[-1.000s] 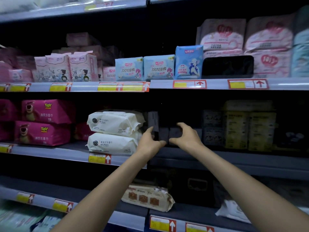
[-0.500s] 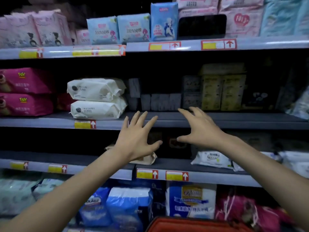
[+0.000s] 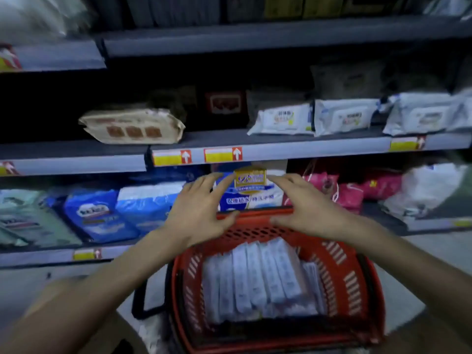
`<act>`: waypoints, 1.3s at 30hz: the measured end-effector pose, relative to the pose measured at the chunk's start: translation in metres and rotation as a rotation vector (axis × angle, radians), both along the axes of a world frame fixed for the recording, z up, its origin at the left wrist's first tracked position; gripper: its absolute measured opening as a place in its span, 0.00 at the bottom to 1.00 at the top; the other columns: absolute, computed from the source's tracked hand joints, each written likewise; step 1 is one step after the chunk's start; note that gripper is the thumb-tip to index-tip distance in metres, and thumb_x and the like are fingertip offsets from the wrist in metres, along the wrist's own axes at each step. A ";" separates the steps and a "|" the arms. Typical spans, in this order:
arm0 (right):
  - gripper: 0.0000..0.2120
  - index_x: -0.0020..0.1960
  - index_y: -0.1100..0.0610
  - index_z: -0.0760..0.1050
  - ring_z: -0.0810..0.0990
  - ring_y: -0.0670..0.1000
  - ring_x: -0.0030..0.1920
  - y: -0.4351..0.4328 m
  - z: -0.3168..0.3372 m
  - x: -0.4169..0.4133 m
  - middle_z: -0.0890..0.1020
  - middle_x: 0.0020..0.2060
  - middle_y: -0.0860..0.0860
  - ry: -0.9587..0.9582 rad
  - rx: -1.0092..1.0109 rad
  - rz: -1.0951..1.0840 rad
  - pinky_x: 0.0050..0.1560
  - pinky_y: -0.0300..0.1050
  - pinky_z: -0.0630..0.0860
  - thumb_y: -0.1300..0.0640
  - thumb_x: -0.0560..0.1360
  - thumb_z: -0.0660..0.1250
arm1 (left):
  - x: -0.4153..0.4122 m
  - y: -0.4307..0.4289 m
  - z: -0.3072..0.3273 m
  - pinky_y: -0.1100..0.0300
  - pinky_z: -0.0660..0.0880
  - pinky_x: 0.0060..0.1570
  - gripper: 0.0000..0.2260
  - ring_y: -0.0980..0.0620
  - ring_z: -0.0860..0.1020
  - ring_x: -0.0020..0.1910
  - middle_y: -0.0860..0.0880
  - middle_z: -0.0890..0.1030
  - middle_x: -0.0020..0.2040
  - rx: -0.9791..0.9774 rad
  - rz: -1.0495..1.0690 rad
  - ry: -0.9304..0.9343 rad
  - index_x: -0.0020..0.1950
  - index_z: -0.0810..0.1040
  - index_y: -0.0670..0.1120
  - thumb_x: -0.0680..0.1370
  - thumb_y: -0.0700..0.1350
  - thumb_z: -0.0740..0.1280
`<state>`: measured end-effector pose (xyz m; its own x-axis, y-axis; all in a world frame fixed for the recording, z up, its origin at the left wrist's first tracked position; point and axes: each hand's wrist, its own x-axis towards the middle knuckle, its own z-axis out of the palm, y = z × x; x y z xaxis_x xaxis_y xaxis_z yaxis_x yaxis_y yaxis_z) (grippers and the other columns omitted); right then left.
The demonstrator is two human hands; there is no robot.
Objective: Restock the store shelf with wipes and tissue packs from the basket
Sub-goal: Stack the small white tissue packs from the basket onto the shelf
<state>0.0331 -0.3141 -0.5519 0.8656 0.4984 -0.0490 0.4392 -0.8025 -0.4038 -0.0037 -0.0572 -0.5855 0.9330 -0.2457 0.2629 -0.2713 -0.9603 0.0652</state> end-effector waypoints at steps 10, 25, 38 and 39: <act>0.34 0.73 0.52 0.67 0.79 0.59 0.64 -0.057 -0.155 -0.003 0.78 0.65 0.54 0.325 -0.433 0.013 0.59 0.51 0.78 0.47 0.70 0.73 | -0.012 -0.084 -0.148 0.48 0.70 0.68 0.39 0.43 0.71 0.73 0.48 0.69 0.77 0.072 -0.091 0.527 0.83 0.58 0.55 0.75 0.69 0.61; 0.36 0.78 0.54 0.63 0.75 0.56 0.69 -0.098 -0.193 -0.005 0.74 0.72 0.54 0.492 -0.538 0.102 0.61 0.45 0.74 0.53 0.74 0.75 | 0.002 -0.166 -0.241 0.40 0.71 0.62 0.38 0.36 0.76 0.57 0.42 0.77 0.59 0.129 -0.292 0.334 0.65 0.77 0.43 0.66 0.70 0.68; 0.39 0.74 0.63 0.65 0.83 0.59 0.54 -0.089 -0.237 -0.021 0.81 0.59 0.59 0.591 -0.119 -0.298 0.37 0.42 0.73 0.44 0.72 0.76 | 0.030 -0.179 -0.217 0.57 0.67 0.73 0.30 0.44 0.65 0.80 0.43 0.66 0.80 -0.769 -0.044 0.970 0.78 0.69 0.42 0.76 0.26 0.66; 0.39 0.75 0.64 0.63 0.83 0.59 0.55 -0.086 -0.236 -0.021 0.81 0.60 0.60 0.591 -0.097 -0.343 0.34 0.41 0.69 0.44 0.74 0.74 | 0.030 -0.179 -0.212 0.52 0.70 0.73 0.31 0.45 0.64 0.80 0.44 0.67 0.80 -0.887 0.006 1.004 0.78 0.70 0.43 0.77 0.25 0.64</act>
<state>0.0117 -0.4004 -0.7879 0.7880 0.1702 -0.5917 -0.1178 -0.9016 -0.4162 0.0262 -0.2363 -0.7976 0.8154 -0.3453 -0.4646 0.2648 -0.4912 0.8298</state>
